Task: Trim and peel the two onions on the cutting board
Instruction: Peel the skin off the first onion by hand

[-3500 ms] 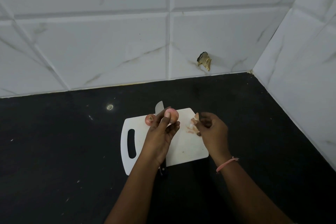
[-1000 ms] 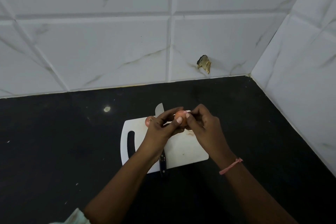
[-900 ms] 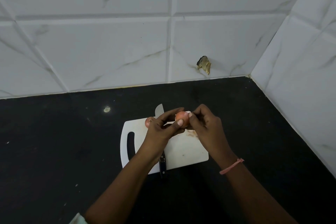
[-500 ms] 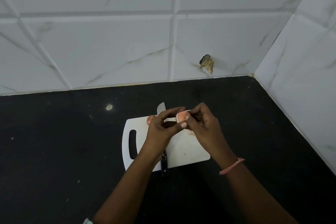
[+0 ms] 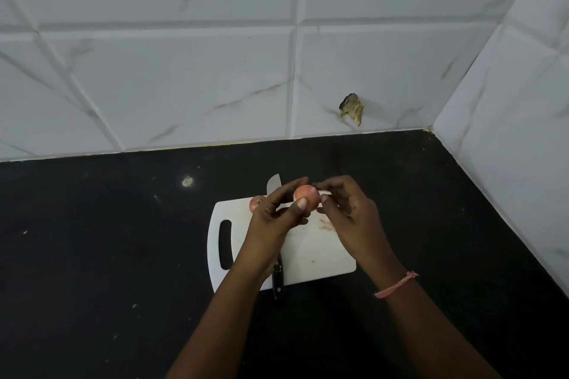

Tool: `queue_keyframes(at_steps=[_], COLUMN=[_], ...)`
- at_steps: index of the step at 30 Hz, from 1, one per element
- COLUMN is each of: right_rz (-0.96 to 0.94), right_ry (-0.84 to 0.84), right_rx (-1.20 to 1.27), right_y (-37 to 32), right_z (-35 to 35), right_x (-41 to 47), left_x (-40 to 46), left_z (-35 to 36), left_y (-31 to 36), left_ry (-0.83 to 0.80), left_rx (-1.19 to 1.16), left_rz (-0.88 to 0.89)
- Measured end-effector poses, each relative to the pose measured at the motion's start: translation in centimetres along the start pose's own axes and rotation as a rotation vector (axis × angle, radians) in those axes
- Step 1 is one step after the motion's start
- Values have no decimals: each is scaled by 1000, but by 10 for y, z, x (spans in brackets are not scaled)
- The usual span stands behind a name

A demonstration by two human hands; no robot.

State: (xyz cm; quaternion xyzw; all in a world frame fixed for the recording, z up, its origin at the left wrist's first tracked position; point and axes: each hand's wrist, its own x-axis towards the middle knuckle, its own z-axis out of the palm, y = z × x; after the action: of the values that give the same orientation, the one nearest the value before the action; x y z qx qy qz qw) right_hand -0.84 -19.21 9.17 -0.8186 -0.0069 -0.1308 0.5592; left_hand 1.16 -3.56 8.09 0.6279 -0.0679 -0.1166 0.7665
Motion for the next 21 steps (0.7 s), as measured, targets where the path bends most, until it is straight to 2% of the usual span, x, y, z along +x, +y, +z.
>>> queue_keyframes(at_steps=[5, 10, 18, 21], right_rz=[-98, -59, -173, -149], right_ry=[-181, -96, -33, -33], right_rx=[-36, 13, -112, -32], right_y=[-4, -5, -2, -3], right_z=[-3, -1, 3, 3], right_x=[1, 3, 3, 2], left_x=[3, 4, 5, 5], left_z=[1, 3, 0, 1], left_y=[1, 3, 9, 13], left_ry=[-79, -82, -99, -63], left_rx=[12, 1, 3, -20], left_rz=[-34, -68, -87, -137])
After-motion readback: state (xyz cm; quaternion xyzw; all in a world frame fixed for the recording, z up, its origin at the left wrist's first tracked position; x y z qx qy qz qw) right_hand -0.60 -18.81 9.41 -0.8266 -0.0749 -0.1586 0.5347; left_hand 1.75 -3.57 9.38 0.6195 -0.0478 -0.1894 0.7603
